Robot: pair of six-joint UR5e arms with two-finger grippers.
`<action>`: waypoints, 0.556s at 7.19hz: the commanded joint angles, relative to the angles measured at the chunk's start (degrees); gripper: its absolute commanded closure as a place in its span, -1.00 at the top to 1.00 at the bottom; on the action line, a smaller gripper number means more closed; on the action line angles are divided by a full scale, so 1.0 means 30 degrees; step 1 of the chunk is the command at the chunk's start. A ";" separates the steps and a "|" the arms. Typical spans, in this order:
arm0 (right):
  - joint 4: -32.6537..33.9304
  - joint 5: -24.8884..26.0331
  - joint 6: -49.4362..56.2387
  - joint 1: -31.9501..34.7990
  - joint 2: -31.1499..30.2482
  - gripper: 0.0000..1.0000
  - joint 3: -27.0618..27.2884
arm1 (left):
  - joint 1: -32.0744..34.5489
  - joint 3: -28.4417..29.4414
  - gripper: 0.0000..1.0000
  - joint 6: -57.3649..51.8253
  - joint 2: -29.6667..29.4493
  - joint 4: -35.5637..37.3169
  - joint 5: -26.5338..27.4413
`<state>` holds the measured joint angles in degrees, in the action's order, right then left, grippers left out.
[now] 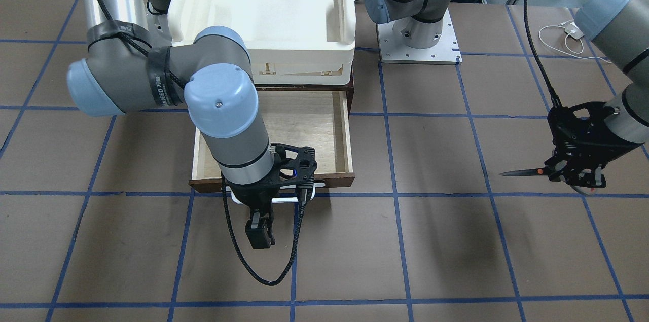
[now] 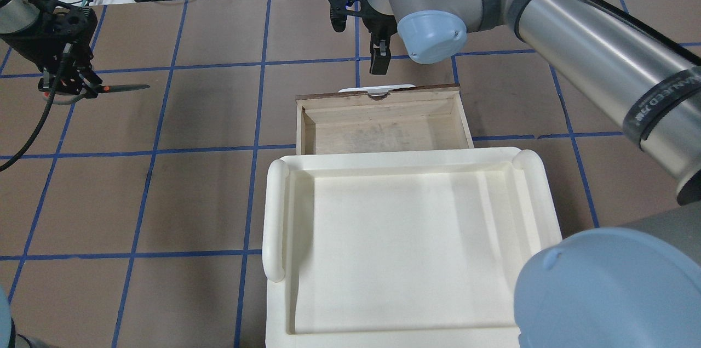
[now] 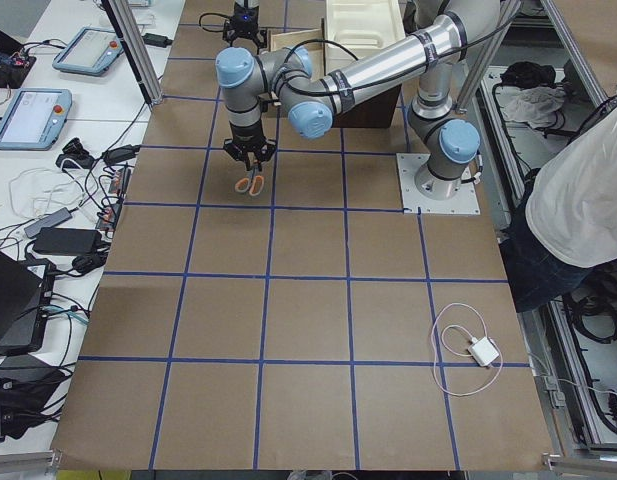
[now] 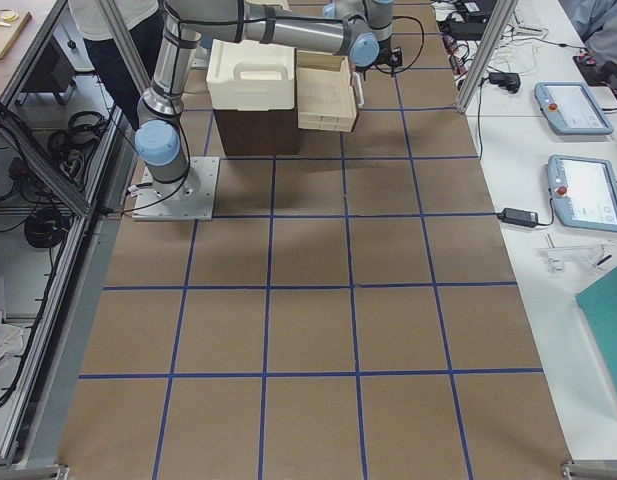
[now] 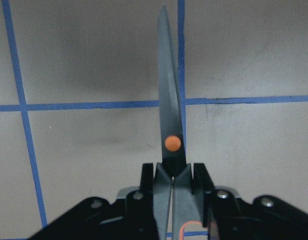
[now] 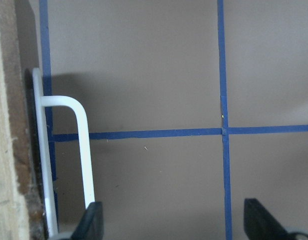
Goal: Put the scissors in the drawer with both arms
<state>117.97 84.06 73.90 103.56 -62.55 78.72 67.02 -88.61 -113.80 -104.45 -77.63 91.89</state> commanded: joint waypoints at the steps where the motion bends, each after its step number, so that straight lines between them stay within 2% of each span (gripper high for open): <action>1: -0.2921 -0.0539 -0.0055 -0.0972 -0.2107 1.00 0.0008 | 0.0479 0.0006 -1.00 0.0807 0.0302 -0.0052 -0.0246; 4: -0.6641 -0.0508 0.0035 -0.2933 -0.4541 1.00 0.0185 | 0.2818 0.0006 -1.00 0.4084 0.0684 -0.0052 -0.1066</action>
<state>103.59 82.71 74.20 97.17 -72.93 79.07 72.33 -88.59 -105.94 -102.86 -77.78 89.92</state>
